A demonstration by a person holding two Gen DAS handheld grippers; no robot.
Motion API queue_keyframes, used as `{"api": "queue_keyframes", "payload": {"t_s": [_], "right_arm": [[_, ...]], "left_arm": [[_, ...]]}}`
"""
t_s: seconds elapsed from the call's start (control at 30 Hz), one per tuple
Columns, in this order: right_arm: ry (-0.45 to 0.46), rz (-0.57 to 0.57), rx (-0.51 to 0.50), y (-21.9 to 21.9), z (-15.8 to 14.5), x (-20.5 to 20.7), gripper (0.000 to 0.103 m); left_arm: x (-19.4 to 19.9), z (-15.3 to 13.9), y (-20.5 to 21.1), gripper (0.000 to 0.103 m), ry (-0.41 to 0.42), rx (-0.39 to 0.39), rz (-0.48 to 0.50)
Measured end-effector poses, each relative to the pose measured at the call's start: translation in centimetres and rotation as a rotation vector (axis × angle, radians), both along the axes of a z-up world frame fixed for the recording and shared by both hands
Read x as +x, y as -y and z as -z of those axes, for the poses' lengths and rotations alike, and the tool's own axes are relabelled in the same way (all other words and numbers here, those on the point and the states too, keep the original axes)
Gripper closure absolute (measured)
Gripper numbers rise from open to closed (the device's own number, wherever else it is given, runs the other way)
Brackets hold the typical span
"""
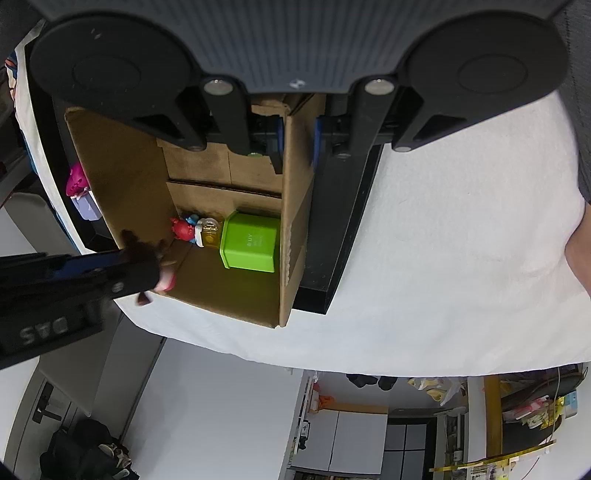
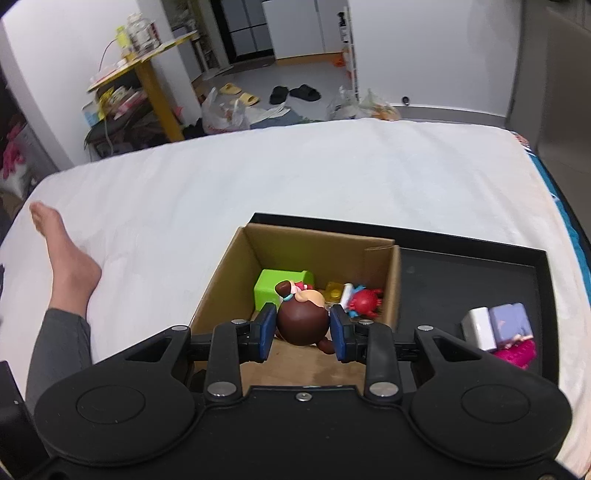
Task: Organize rigid objects
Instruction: 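Grasp the brown-headed doll with the right gripper and carry it over the box, then lower the brown-headed doll into the box and open the right gripper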
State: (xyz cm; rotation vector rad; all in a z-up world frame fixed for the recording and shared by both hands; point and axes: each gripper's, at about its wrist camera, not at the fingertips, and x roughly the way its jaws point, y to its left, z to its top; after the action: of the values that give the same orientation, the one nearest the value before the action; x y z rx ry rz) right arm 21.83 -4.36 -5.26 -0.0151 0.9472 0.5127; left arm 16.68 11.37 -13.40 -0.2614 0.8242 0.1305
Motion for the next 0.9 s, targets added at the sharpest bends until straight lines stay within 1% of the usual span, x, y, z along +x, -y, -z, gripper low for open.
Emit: {"api": "queue_keyframes", "payload": {"t_s": [0.13,0.23,0.43,0.5,0.7,0.8,0.9], "right_arm": [[-0.009,-0.022,-0.011,-1.0,0.9,0.0,0.072],[-0.005,-0.049,-0.043,-1.8,1.6,-0.3,0.072],[0.002,-0.079,-0.061,-2.8,2.1,-0.3,0.071],[-0.011,-0.088,-0.047,-3.0,2.0,-0.1,0.072],[-0.032,-0.113,-0.054,-3.9,2.6,0.3,0.071],[-0.080,-0.111,-0.036,-4.3,3.5,0.7,0.071],[-0.107,-0.111,-0.045,-4.7,4.1,0.9,0.071]], "left_arm": [[-0.1,0.0,0.0,0.090,0.000,-0.005,-0.002],[-0.1,0.0,-0.2,0.090,-0.001,-0.012,-0.005],[-0.2,0.0,-0.4,0.090,-0.002,-0.021,-0.002],[-0.2,0.0,-0.5,0.090,-0.003,-0.023,-0.003],[-0.2,-0.1,-0.4,0.090,-0.002,-0.022,-0.003],[-0.2,0.0,-0.4,0.090,-0.002,-0.021,-0.003],[-0.2,0.1,-0.5,0.090,-0.003,-0.025,-0.005]]}}
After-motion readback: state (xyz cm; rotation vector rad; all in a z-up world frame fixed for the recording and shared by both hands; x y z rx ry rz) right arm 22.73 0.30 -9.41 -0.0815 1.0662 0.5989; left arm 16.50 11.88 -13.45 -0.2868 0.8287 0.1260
